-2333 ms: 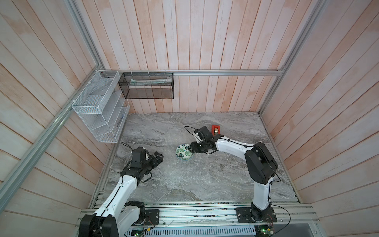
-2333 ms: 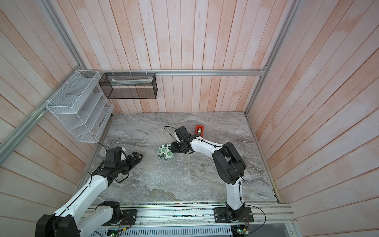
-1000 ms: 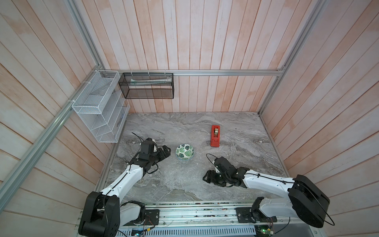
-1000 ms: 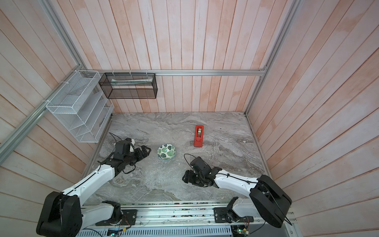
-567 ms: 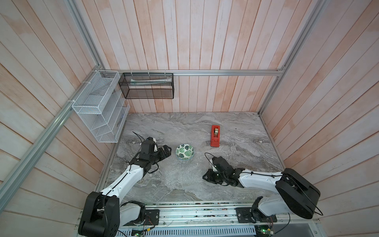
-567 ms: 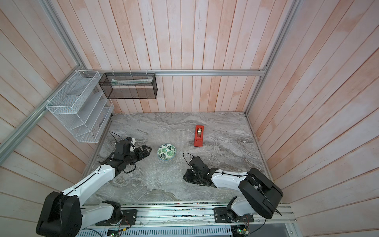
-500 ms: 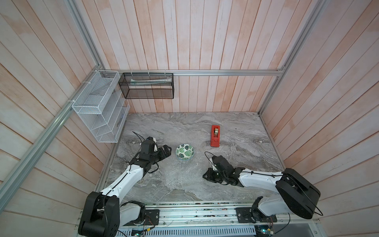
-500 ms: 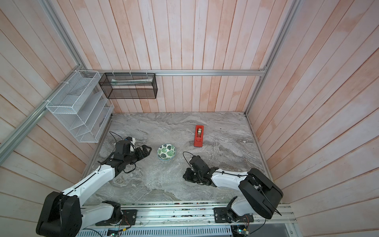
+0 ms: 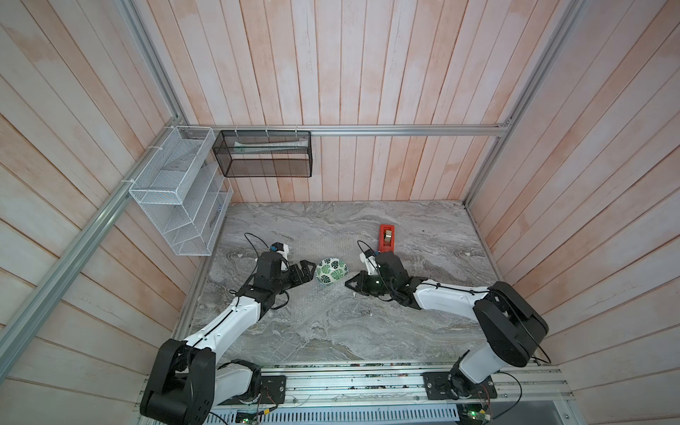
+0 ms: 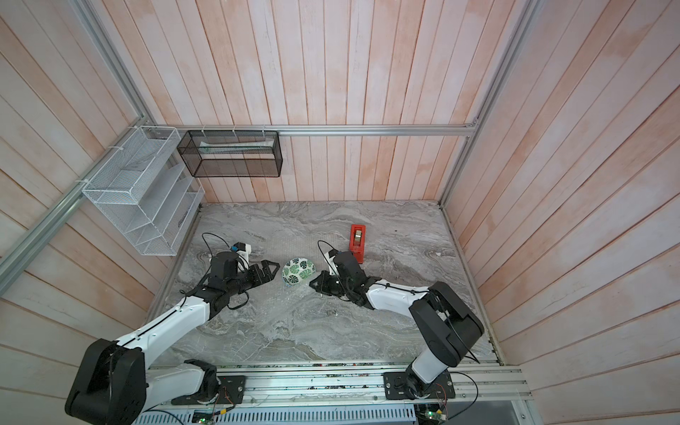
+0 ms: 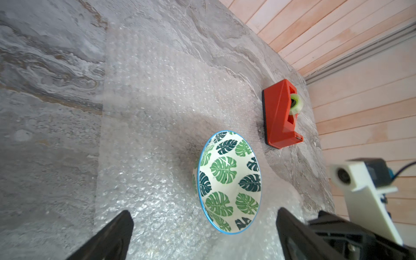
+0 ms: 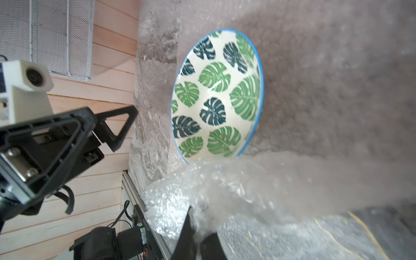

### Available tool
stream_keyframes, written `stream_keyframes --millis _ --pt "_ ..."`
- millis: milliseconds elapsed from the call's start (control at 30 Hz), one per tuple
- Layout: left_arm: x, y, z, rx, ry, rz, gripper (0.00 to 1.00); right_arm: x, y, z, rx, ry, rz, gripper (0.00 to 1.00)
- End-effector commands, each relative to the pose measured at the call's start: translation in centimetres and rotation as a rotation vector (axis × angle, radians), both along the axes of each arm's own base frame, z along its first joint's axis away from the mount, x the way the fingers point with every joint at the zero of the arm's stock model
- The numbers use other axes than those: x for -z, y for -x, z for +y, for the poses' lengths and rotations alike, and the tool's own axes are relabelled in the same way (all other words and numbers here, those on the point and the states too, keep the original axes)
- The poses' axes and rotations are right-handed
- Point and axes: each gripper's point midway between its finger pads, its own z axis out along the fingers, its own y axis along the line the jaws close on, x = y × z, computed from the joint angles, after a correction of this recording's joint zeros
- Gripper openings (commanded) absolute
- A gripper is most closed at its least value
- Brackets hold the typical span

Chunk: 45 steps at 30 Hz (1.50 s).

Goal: Wrap bowls in bubble wrap
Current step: Wrap the bowl in bubble wrap.

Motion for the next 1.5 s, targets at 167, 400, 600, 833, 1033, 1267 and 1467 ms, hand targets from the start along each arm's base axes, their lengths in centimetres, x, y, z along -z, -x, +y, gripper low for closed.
stream_keyframes --millis 167,400,600,833,1033,1267,1467 --pt "0.6 0.6 -1.4 0.076 0.011 -0.031 1.00 -0.8 -4.2 2.6 0.003 0.004 -0.039 0.09" --pt "1.0 0.7 -2.1 0.093 0.019 -0.029 1.00 2.6 -6.0 3.8 0.007 0.061 0.012 0.16" --pt "1.6 0.5 -2.6 0.111 0.006 -0.024 1.00 4.4 -6.7 4.5 -0.004 0.087 0.029 0.37" --pt "2.8 -0.4 -2.7 0.122 -0.064 0.003 1.00 4.1 -6.7 5.1 -0.030 0.076 0.023 0.58" --pt "3.0 -0.7 -3.2 0.141 -0.065 0.008 1.00 2.8 -6.9 5.7 -0.042 0.073 -0.002 0.60" --pt "3.1 -0.9 -4.1 0.161 -0.065 0.008 1.00 2.3 -6.9 6.6 -0.056 0.072 -0.008 0.61" --pt "4.5 -1.3 -4.1 0.149 -0.096 0.036 0.99 2.0 -7.0 7.0 -0.056 0.050 -0.003 0.62"
